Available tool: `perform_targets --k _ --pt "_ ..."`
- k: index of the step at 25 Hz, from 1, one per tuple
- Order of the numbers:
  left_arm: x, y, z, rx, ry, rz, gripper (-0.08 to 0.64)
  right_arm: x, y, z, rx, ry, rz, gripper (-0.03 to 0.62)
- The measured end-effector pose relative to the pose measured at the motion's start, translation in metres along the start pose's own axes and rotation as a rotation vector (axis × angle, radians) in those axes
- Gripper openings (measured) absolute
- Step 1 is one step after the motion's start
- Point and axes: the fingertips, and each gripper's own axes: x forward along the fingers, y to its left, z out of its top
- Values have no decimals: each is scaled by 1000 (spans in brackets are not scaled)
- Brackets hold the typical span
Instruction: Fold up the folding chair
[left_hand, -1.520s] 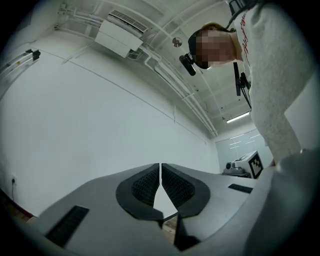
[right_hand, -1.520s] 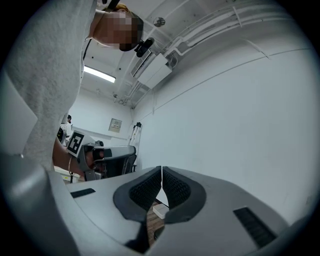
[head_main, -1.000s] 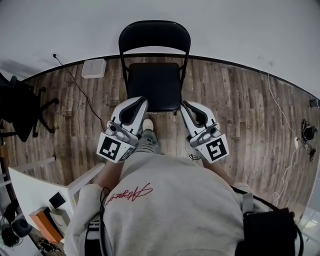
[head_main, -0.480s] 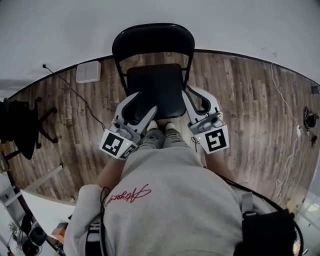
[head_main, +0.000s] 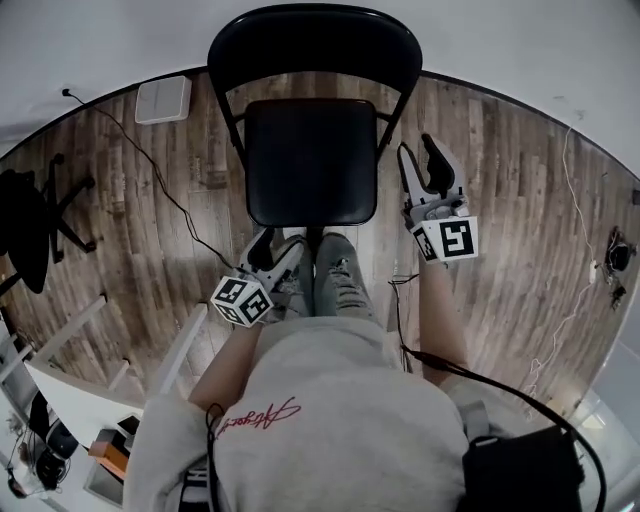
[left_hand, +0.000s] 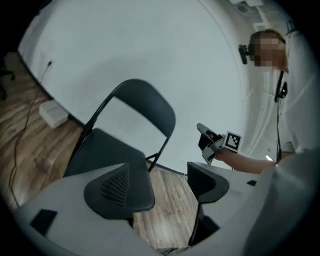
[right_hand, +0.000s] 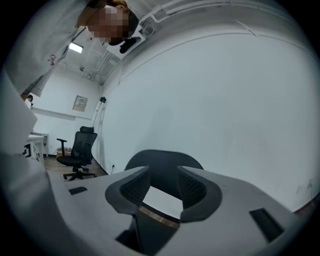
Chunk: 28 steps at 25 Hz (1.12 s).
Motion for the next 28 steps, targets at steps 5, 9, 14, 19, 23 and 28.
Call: perform_targets --k 5,9,14,19,23,28 --pt "5 68 -118 -401 52 222 399 38 -64 -101 58 132 -42 203" --pt "26 102 -179 -591 45 292 422 62 -104 -173 116 230 -71 220" --pt "60 137 -199 -750 -60 285 431 91 -116 -211 151 291 -32 225" --pt "86 160 -198 -804 -114 235 445 125 -120 -212 107 289 8 229" --pt "108 169 -189 -790 -127 162 445 149 -118 -205 67 278 29 229" --pt "126 173 -169 -755 -142 107 440 164 -122 -198 -23 248 -10 225"
